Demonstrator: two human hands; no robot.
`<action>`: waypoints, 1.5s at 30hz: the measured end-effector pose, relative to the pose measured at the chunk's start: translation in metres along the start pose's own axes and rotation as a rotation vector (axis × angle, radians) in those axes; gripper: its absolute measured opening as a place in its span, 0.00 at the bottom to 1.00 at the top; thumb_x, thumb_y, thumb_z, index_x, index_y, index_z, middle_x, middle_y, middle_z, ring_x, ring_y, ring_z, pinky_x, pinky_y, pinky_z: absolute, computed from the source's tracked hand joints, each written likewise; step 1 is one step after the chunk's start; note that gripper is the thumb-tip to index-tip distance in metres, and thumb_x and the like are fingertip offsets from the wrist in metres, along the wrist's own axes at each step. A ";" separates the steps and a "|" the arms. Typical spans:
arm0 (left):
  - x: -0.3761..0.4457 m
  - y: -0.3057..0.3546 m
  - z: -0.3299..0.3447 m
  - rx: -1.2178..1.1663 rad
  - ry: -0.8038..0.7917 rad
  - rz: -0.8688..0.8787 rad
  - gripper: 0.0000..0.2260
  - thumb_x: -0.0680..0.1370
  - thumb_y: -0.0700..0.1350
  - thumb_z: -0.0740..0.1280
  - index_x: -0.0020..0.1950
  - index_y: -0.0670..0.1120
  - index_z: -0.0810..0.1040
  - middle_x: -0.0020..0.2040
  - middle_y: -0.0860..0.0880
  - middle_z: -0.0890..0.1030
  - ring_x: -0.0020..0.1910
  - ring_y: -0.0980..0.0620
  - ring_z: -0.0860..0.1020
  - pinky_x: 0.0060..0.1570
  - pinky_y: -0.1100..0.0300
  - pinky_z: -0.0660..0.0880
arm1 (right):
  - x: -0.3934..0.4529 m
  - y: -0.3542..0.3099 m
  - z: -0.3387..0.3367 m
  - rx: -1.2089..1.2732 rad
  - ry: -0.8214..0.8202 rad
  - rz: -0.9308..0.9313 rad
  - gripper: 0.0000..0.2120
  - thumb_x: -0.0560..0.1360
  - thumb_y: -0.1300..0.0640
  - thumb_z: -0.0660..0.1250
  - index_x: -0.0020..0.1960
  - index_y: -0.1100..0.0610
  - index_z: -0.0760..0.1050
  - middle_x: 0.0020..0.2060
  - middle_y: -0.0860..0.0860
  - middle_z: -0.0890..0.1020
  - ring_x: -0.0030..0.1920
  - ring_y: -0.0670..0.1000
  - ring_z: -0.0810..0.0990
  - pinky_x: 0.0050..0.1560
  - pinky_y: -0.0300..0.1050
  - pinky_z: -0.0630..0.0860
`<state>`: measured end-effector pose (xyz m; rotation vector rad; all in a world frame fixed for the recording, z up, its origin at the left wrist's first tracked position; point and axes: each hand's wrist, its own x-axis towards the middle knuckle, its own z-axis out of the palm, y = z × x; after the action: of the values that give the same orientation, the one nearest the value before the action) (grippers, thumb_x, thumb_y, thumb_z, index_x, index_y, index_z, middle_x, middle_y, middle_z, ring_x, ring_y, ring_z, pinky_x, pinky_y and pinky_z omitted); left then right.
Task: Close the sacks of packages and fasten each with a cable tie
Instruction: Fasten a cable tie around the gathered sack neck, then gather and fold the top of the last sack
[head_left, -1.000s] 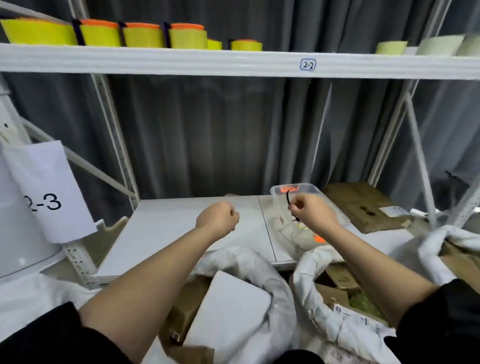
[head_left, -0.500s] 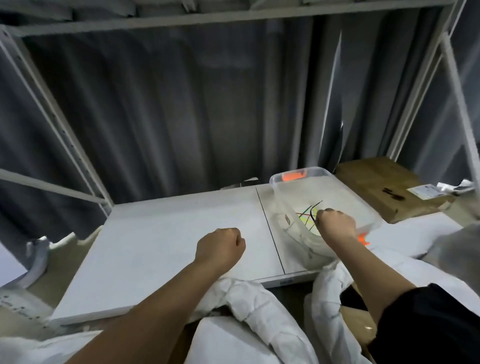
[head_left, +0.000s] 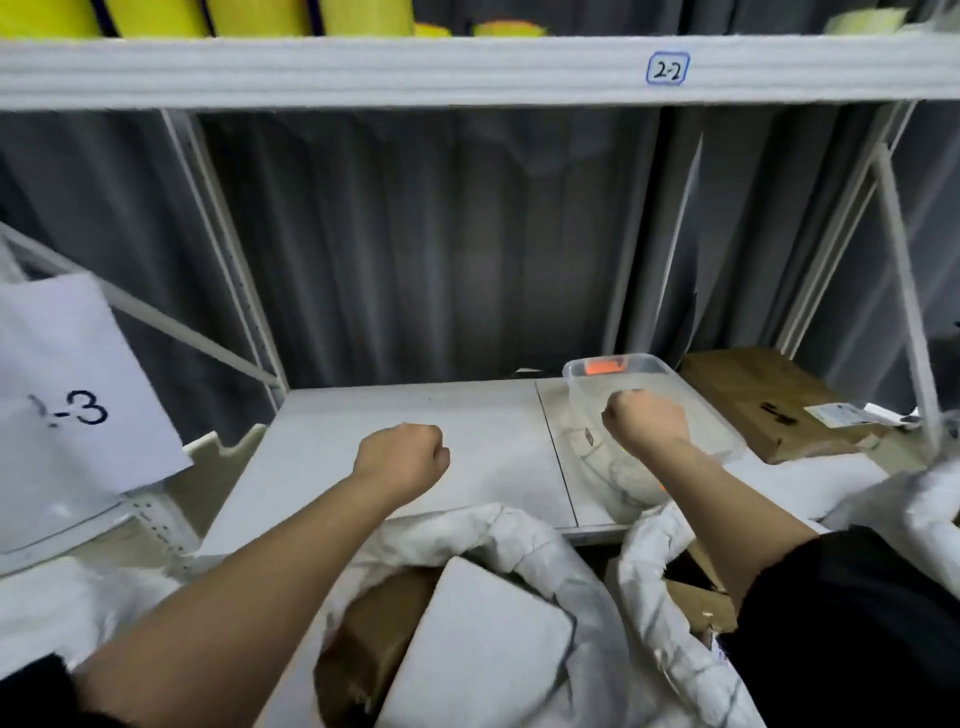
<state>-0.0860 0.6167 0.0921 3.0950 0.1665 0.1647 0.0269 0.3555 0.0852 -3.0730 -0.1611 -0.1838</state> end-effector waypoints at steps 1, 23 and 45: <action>-0.015 -0.011 -0.010 0.006 0.014 -0.015 0.13 0.79 0.48 0.55 0.49 0.46 0.77 0.47 0.49 0.80 0.45 0.47 0.77 0.38 0.59 0.68 | -0.013 -0.016 -0.012 0.026 0.005 -0.034 0.09 0.76 0.62 0.56 0.39 0.57 0.71 0.40 0.54 0.79 0.43 0.57 0.76 0.36 0.40 0.64; -0.273 -0.303 0.045 -0.486 -0.147 -0.757 0.26 0.80 0.53 0.60 0.73 0.42 0.59 0.69 0.39 0.70 0.66 0.41 0.70 0.60 0.54 0.68 | -0.230 -0.409 0.036 0.092 -0.395 -0.675 0.20 0.79 0.45 0.57 0.68 0.54 0.69 0.63 0.56 0.76 0.61 0.58 0.76 0.55 0.48 0.71; -0.267 -0.308 0.042 -1.539 0.860 -1.147 0.32 0.77 0.66 0.54 0.76 0.61 0.43 0.77 0.50 0.58 0.72 0.46 0.63 0.69 0.49 0.61 | -0.255 -0.457 0.038 1.485 -0.699 -0.255 0.32 0.77 0.57 0.66 0.75 0.48 0.53 0.62 0.52 0.70 0.55 0.49 0.74 0.47 0.38 0.70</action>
<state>-0.3777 0.8926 0.0093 0.9964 1.0719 0.9217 -0.2692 0.7863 0.0402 -1.5091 -0.4457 0.6814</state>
